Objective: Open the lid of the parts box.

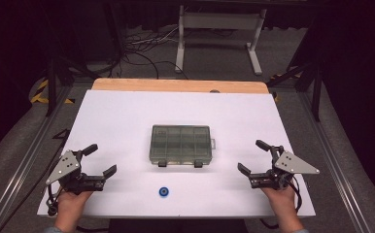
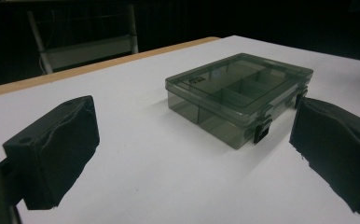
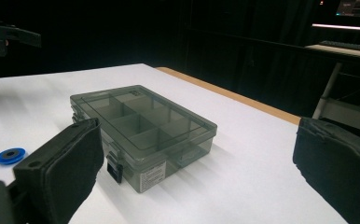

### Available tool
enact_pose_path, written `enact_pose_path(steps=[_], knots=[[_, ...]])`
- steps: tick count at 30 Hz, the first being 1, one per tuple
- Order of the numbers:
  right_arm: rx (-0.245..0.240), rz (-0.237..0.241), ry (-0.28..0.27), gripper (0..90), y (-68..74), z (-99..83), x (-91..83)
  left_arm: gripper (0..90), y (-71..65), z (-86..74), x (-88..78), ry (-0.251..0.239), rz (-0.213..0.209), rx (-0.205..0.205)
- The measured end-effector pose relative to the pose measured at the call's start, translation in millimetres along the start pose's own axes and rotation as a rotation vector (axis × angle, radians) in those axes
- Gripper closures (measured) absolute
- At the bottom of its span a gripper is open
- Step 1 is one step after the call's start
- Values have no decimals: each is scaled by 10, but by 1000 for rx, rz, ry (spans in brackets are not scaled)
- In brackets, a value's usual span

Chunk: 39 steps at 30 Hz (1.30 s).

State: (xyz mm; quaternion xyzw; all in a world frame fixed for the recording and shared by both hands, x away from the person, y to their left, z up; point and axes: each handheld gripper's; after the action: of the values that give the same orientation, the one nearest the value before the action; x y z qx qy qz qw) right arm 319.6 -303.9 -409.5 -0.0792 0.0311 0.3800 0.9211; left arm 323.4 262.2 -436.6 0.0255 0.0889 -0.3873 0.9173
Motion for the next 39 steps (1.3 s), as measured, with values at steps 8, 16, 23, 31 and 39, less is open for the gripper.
enact_pose_path(steps=[8,16,23,31,39], knots=[[-3,32,15,26,25,67,165,17,30,74,153,23,-20,-1],[9,52,10,26,14,161,345,19,16,212,334,18,-47,8],[8,72,12,26,20,218,504,22,-13,307,492,16,-76,27],[6,95,16,26,32,265,639,21,-54,343,609,25,-101,46],[0,104,52,22,28,290,749,23,-25,363,723,41,-123,41]])
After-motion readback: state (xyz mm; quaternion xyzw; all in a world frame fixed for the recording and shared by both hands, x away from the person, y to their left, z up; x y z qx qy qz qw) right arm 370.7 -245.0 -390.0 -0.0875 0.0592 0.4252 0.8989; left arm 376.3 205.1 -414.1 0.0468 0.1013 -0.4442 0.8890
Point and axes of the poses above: each handheld gripper's, and its own axes: x roughly forward along the jaws, z roughly out of its top, y roughly to its left, and after that the axes turned 2 degrees about -y, right-handed
